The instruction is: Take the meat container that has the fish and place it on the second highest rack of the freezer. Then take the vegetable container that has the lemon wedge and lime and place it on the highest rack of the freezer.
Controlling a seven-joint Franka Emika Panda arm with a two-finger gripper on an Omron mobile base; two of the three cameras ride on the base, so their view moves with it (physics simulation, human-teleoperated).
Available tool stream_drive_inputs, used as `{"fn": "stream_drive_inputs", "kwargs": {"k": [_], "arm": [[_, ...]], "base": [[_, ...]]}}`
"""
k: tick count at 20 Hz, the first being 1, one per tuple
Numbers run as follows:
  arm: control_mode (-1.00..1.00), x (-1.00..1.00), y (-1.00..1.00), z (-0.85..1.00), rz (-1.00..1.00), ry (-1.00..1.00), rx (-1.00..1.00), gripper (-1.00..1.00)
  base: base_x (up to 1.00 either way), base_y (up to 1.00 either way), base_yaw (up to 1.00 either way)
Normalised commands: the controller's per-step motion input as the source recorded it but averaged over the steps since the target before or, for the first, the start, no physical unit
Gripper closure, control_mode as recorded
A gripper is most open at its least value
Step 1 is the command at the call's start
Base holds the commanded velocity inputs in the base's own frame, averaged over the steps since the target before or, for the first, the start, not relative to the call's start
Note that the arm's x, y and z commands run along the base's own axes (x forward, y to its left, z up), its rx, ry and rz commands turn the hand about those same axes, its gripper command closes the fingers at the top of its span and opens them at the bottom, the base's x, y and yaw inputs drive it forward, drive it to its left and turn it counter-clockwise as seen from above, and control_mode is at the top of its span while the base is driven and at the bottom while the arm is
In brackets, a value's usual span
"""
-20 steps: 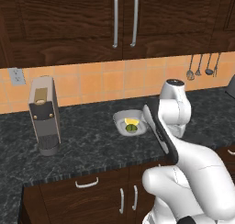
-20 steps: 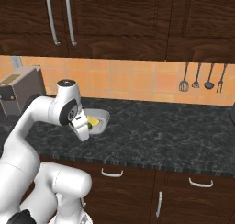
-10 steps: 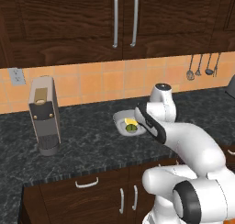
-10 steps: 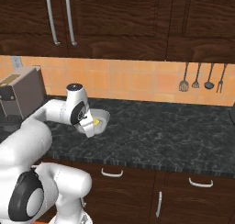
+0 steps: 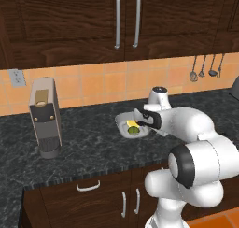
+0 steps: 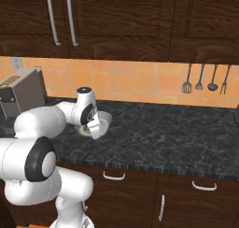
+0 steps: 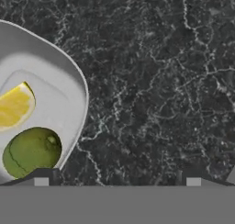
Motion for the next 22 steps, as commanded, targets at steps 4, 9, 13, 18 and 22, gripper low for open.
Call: {"fn": "stream_drive_inputs", "kwargs": {"k": [4,9,13,18,22], "arm": [[-1.0,0.09,-0.15,-0.3,-0.05,0.0,0.04,-1.0],[-1.0,0.18,-0.03,-0.29,-0.04,0.0,0.03,-1.0],[-1.0,0.6,0.0,-0.28,-0.04,0.0,0.03,-1.0],[-1.0,0.39,0.0,-0.18,-0.02,0.02,0.03,-1.0],[-1.0,0.0,0.02,-0.32,0.0,0.04,0.0,1.0]], "base": [[0.0,0.0,0.0],[0.0,0.0,0.0],[0.0,0.0,0.0],[0.0,0.0,0.0],[0.0,0.0,0.0]]}}
